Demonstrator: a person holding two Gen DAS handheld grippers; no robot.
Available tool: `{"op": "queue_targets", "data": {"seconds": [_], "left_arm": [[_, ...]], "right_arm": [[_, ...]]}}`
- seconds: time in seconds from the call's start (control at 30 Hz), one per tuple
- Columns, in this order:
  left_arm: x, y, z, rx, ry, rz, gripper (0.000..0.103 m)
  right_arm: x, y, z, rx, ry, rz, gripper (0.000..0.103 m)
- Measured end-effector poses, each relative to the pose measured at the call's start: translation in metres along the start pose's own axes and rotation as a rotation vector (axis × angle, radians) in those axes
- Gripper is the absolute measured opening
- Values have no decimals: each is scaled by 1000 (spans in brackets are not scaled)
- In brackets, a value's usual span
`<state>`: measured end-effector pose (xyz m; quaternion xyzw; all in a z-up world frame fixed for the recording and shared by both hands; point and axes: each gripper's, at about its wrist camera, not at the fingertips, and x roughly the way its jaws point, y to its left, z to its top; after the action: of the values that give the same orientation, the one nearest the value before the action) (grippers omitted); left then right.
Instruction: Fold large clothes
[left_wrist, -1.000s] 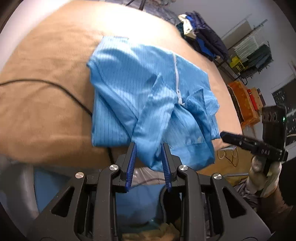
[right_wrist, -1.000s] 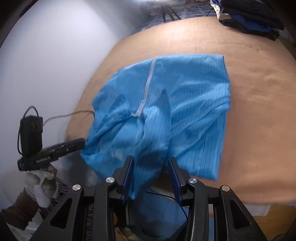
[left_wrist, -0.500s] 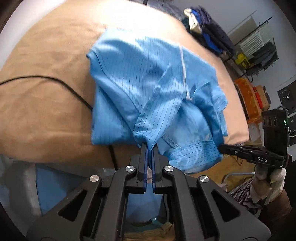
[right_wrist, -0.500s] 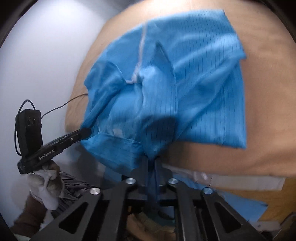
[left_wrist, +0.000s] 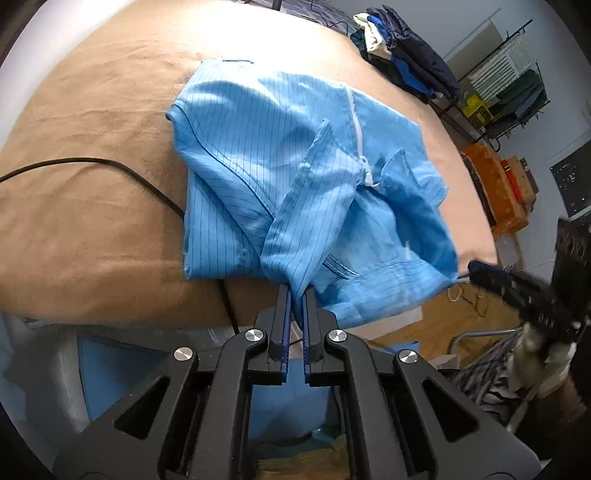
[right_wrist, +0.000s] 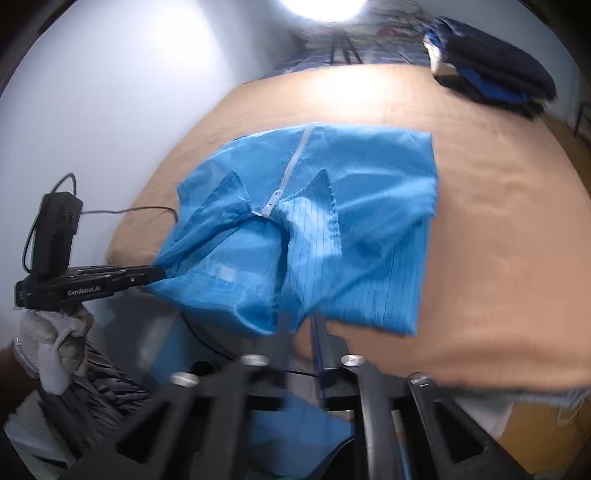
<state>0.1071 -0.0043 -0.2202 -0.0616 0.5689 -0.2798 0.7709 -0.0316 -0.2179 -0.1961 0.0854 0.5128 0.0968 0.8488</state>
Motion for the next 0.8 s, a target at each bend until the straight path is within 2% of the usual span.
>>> {"op": "queue_targets", "data": {"seconds": [0.1,0.2,0.33,0.4,0.47,0.53,0.6,0.67,0.7,0.8], "left_arm": [[-21,-5,2,39,-43,7,3],[-37,-19,10,85,-84,-9,3],[-33,-46,37,178,-113,-25,3],[-13,-58,51,231,-53,-47,3],[10,-64,62,250,-21,-42,3],[34,-66,63,254,54,-77,3],[50,-66,55,243,113,-127,3],[60,-68,46,259,144,-118,3],[66,-69,41,268,162,-108,3],[75,-69,32,296,187,-72,3]], "right_arm": [[-2,6,-15,30,8,85,29],[11,21,-31,-12,50,157,24],[48,44,-36,-88,75,168,21],[65,49,-32,-102,58,150,21],[68,47,-30,-80,13,150,21],[69,43,-24,-52,-28,137,21],[62,39,-17,-52,-101,80,20],[51,38,-12,-98,-196,-14,20],[50,35,-11,-99,-191,-31,20],[46,16,-16,-26,-109,-4,17]]}}
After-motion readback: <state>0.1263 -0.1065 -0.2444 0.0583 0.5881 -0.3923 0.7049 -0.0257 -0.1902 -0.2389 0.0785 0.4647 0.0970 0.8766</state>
